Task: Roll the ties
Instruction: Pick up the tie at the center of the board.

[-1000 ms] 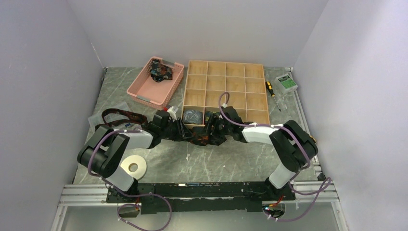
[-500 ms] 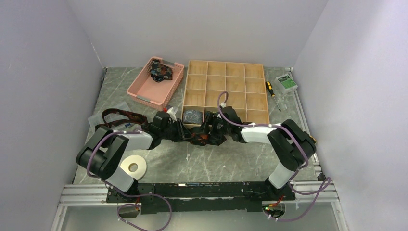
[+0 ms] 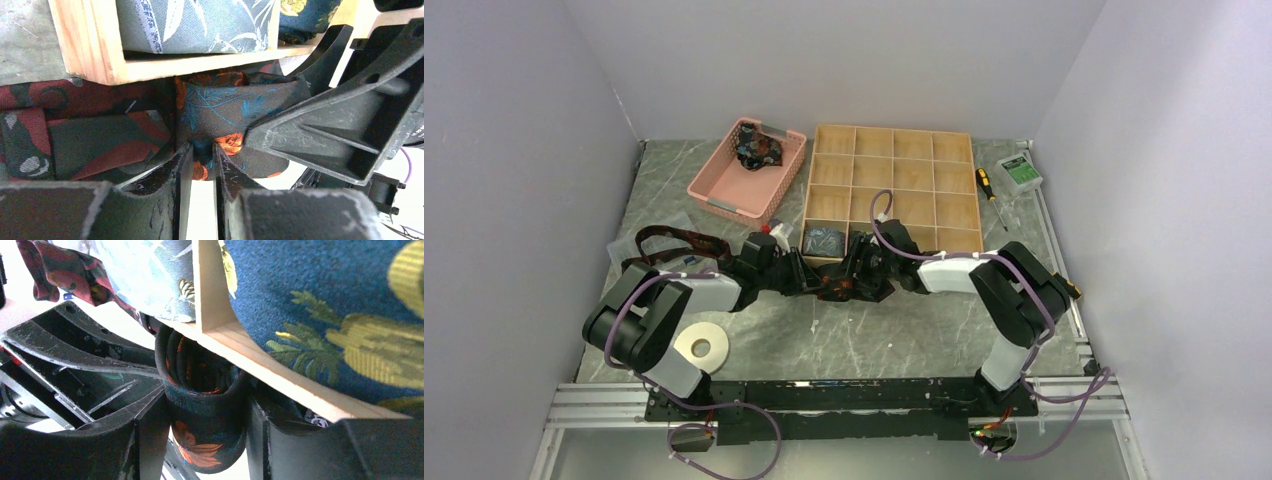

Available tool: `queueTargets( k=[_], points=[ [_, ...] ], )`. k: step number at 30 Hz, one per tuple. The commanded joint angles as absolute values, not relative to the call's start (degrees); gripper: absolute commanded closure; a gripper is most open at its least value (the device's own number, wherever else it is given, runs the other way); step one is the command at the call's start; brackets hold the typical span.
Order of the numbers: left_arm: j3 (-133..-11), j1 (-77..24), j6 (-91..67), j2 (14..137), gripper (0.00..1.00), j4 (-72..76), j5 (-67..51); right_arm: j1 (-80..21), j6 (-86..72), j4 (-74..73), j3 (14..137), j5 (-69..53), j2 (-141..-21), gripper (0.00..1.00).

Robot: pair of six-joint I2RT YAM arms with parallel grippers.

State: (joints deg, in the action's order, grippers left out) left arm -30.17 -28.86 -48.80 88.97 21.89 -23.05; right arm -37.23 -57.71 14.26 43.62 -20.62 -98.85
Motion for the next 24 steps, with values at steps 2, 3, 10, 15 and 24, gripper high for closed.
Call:
queueTargets(
  k=[2, 3, 10, 15, 24],
  points=[
    [-29.19, -29.7, -48.73, 89.55, 0.76, 24.51, -25.37, -38.67, -59.51, 16.03, 45.32, -22.11, -104.69, 0.59],
    [-29.15, -29.75, -48.73, 89.44, 0.76, 24.52, -25.34, -38.67, -59.43, 15.86, 45.35, -22.08, -104.68, 0.66],
    [-29.39, -29.79, -48.43, 85.18, 0.77, 20.98, -25.04, -38.6, -56.84, 13.96, 44.53, -22.77, -100.25, 0.91],
    [-30.86, -29.79, -47.65, 76.49, 0.77, 13.48, -24.22, -37.42, -53.28, 10.77, 43.7, -25.0, -94.15, 1.0],
    [-34.05, -29.79, -45.64, 60.16, 0.76, 0.23, -21.05, -29.61, -46.49, -2.65, 41.05, -27.45, -77.31, 1.0]
  ],
)
